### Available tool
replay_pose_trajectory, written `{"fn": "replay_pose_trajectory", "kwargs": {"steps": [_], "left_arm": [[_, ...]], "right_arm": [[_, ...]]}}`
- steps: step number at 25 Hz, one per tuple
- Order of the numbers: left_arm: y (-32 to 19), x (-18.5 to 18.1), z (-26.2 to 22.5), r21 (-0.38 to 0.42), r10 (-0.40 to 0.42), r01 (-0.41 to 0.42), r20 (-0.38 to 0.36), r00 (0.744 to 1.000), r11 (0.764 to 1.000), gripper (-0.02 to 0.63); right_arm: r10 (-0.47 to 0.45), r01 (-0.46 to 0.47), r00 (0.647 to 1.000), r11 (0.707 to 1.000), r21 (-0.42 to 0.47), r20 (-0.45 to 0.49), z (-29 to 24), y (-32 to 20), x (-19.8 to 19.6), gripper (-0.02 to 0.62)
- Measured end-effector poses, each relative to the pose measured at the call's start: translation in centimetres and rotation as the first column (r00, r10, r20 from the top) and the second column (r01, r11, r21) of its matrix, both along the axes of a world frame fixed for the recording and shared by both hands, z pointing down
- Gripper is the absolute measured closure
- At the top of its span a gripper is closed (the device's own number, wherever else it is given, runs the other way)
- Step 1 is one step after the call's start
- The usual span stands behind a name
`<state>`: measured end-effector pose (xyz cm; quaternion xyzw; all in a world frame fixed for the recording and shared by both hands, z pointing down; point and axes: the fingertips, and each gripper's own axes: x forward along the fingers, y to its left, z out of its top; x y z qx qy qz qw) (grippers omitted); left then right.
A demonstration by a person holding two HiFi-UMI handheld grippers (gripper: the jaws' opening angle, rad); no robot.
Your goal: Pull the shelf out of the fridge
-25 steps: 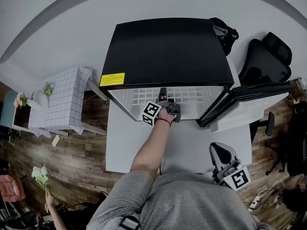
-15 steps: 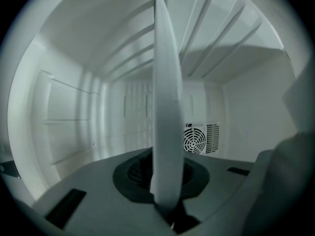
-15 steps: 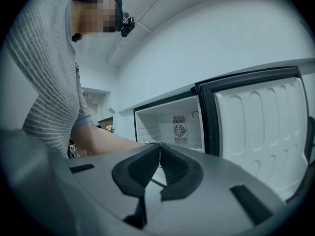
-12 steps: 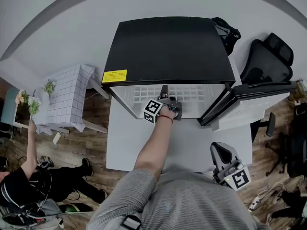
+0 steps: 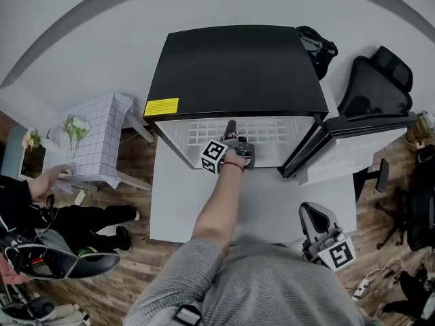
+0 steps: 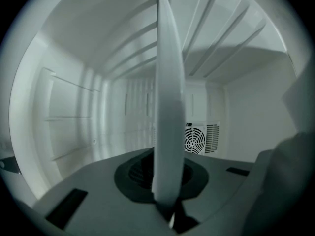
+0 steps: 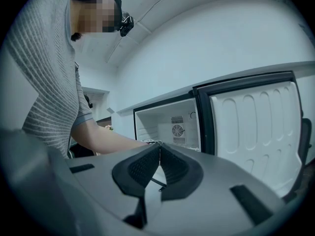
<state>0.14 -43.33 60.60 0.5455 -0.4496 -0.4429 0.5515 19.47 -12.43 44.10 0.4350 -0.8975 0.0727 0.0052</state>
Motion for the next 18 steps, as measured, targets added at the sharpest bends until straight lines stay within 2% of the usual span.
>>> {"fn": "replay_pose_trajectory", "kwargs": {"steps": [18], "left_arm": [[2.3,-0.1,0.0,-0.004,-0.002,0.002,0.010,1.000,1.000,0.572]], "right_arm": [[-0.005,0.005,1.000,1.000,0.011,-0.004,-0.2,1.9,0.5,0.583]]}}
